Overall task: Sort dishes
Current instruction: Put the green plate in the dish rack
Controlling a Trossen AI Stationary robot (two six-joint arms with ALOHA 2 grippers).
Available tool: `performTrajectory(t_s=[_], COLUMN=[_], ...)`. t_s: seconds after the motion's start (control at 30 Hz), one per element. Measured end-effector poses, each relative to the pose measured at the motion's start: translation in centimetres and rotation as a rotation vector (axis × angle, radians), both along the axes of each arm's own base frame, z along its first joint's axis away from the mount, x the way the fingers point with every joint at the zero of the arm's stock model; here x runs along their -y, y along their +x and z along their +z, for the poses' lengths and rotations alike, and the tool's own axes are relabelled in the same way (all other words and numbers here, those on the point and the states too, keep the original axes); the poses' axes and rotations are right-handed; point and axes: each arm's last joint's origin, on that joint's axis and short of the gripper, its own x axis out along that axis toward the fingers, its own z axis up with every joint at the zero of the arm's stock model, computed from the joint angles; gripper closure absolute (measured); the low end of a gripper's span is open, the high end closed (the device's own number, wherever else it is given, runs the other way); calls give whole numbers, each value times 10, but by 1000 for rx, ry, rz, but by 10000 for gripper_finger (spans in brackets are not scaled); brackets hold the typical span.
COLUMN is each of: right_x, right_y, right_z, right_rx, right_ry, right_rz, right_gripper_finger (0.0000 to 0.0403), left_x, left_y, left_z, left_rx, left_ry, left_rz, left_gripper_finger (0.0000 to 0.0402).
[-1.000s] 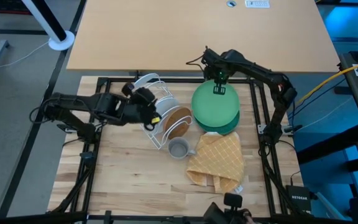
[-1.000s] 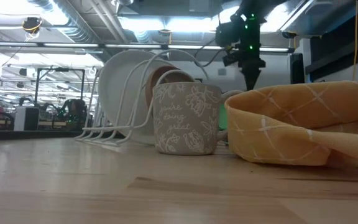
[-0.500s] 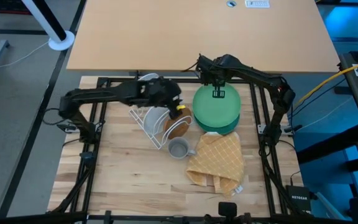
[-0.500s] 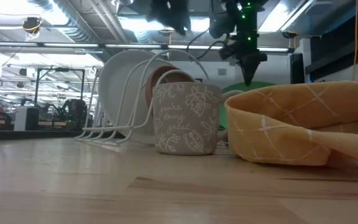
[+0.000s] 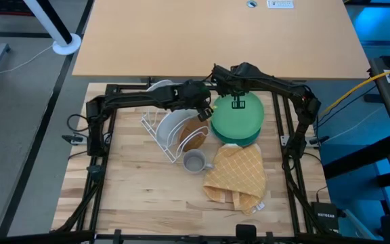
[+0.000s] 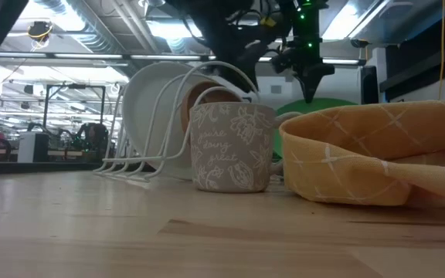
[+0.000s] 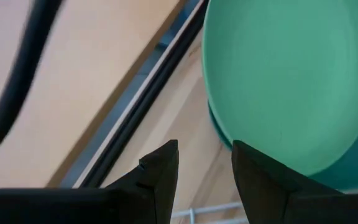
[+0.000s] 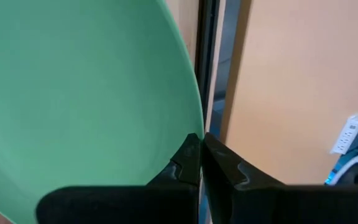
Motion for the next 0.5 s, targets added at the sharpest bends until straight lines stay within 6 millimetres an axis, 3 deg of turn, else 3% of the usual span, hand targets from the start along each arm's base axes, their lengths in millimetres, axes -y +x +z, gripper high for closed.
performTrajectory(t_s=[0.5], right_x=[1], right_y=[0], right_z=[1], right_rx=[-21], right_ry=[-40], right_rz=[-5], right_gripper_finger=[393], left_x=[-5], left_y=[16], left_z=[-16], left_rx=[77], left_ry=[-21], left_rz=[36], left_gripper_finger=[260])
